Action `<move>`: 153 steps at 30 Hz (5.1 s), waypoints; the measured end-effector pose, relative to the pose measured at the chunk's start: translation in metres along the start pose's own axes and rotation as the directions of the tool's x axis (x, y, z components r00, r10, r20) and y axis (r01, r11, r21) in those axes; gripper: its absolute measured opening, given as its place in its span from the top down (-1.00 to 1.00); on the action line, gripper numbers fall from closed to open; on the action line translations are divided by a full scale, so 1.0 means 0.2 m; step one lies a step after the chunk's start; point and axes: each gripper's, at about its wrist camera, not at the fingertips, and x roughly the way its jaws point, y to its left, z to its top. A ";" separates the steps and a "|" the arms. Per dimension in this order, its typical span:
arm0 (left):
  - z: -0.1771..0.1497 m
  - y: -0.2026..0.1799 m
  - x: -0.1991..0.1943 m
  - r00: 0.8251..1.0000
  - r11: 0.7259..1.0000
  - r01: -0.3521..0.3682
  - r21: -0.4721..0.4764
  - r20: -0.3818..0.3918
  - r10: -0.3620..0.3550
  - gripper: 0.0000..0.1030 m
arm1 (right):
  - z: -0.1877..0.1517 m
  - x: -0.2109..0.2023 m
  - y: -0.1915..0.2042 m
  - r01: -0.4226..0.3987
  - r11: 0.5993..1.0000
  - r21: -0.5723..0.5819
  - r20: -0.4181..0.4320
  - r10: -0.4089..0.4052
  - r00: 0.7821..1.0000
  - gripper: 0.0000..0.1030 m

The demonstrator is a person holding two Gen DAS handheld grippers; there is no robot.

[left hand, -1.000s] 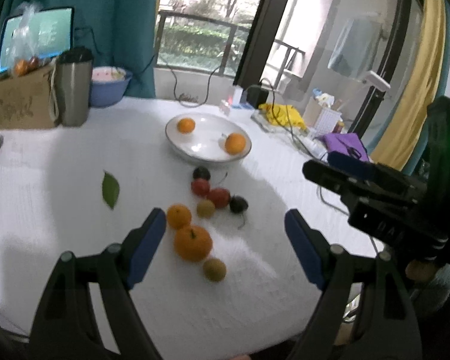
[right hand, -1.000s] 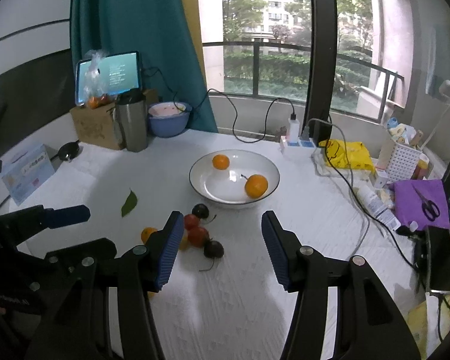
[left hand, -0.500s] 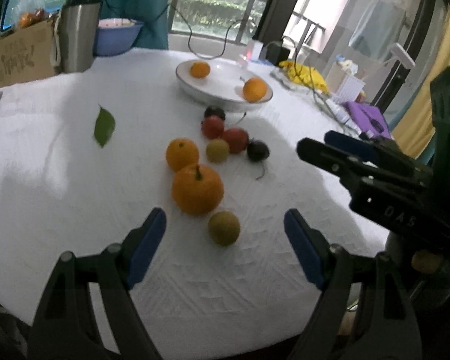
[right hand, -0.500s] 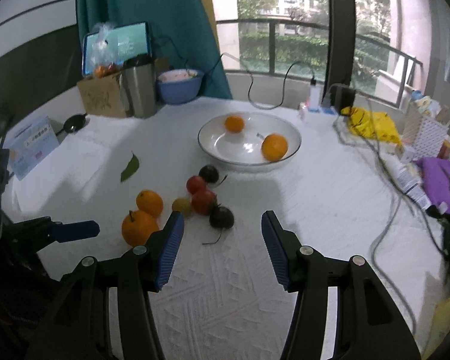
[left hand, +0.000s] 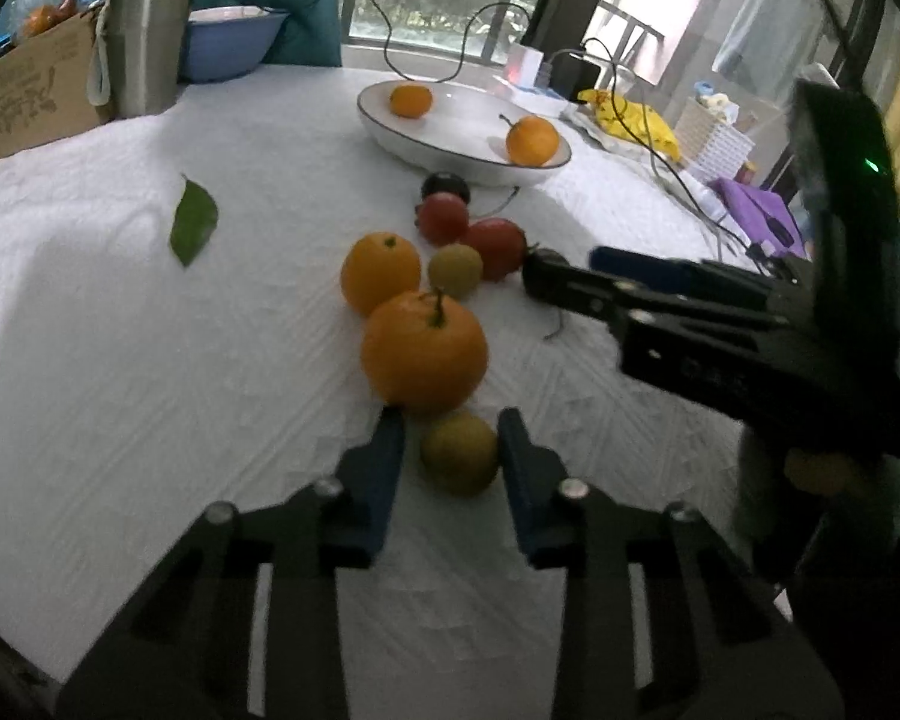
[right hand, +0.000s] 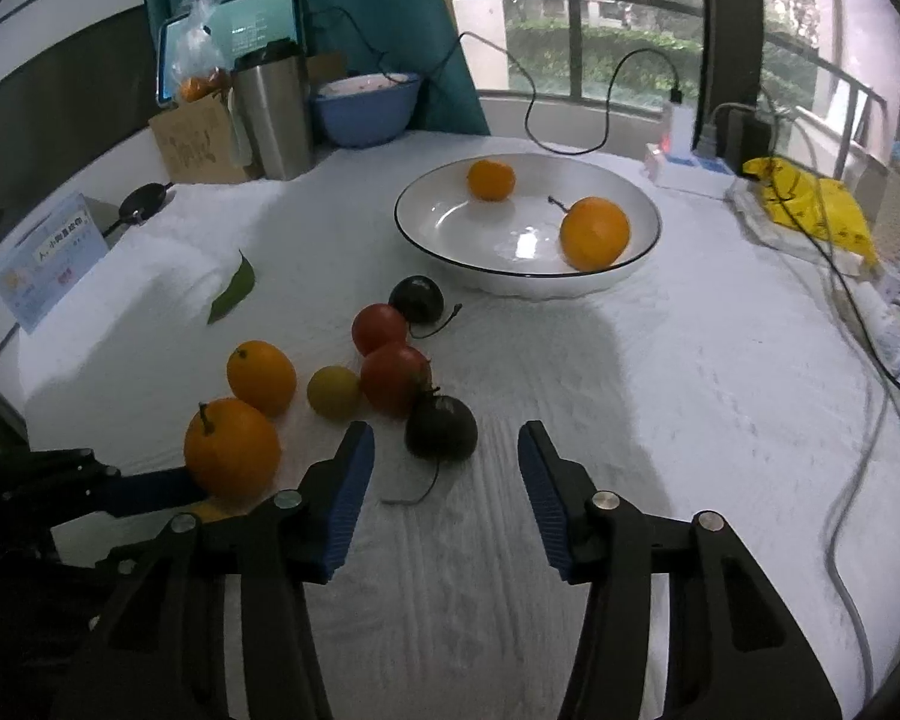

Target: Organize fruits

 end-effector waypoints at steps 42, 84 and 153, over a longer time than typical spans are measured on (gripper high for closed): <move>-0.03 -0.16 -0.26 0.993 0.991 0.069 0.119 0.086 -0.079 0.48 | -0.06 -0.34 0.10 0.056 0.998 0.020 0.062 -0.057 0.996 0.41; 0.54 -0.24 -0.56 0.931 0.945 0.120 0.303 0.295 -0.213 0.48 | 0.32 -0.82 0.08 0.230 0.971 0.068 0.295 -0.240 0.925 0.41; 1.21 0.06 0.61 0.985 0.959 0.109 0.263 0.105 -0.141 0.48 | 0.82 0.38 -0.52 0.139 0.987 0.075 0.063 -0.144 0.988 0.41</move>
